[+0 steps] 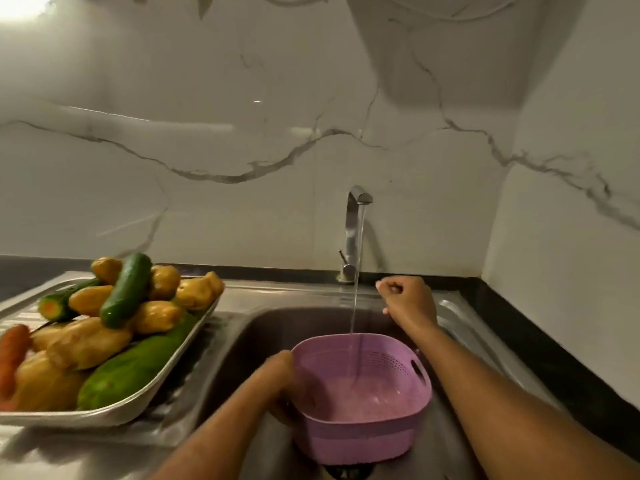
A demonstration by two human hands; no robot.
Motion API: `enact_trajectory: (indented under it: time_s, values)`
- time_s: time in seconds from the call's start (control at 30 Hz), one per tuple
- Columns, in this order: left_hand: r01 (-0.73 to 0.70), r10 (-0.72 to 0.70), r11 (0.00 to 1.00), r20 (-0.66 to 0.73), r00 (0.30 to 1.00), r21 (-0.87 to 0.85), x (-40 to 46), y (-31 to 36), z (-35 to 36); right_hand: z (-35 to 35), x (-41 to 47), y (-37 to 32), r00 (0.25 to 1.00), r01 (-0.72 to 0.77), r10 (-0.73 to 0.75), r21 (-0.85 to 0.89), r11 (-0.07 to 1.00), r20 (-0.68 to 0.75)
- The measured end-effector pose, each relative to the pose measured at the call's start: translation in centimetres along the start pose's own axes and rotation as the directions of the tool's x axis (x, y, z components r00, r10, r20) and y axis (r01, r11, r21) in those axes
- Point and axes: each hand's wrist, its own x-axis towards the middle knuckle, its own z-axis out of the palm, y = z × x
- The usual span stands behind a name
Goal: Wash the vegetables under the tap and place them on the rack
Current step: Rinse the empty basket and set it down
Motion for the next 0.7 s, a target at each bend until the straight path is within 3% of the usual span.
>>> enact_trajectory:
  time_s: [0.13, 0.23, 0.47, 0.6, 0.7]
  values:
    - [-0.095, 0.104, 0.994, -0.221, 0.970, 0.047, 1.0, 0.2, -0.6, 1.1, 3.2, -1.8, 0.990, -0.008, 0.012, -0.031, 0.999, 0.139]
    - [-0.136, 0.149, 0.988, -0.272, 0.951, 0.066, 1.5, -0.2, -0.8, 2.6, 4.2, -3.4, 0.976, 0.009, 0.020, -0.134, 0.991, 0.218]
    - [-0.145, 0.171, 0.982, -0.237, 0.956, 0.125, 1.3, -0.3, -0.7, 5.3, 5.8, -5.3, 0.995, 0.089, -0.104, -0.449, 0.889, -0.009]
    - [-0.136, 0.169, 0.978, -0.218, 0.961, 0.157, 0.9, -0.2, -0.6, 5.1, 5.5, -4.4, 0.999, 0.032, -0.022, -0.368, 0.929, 0.033]
    - [-0.183, 0.197, 0.976, -0.119, 0.973, 0.120, -0.1, 0.1, -0.7, 3.8, 4.1, -3.2, 0.986, 0.038, 0.011, -0.293, 0.955, 0.165]
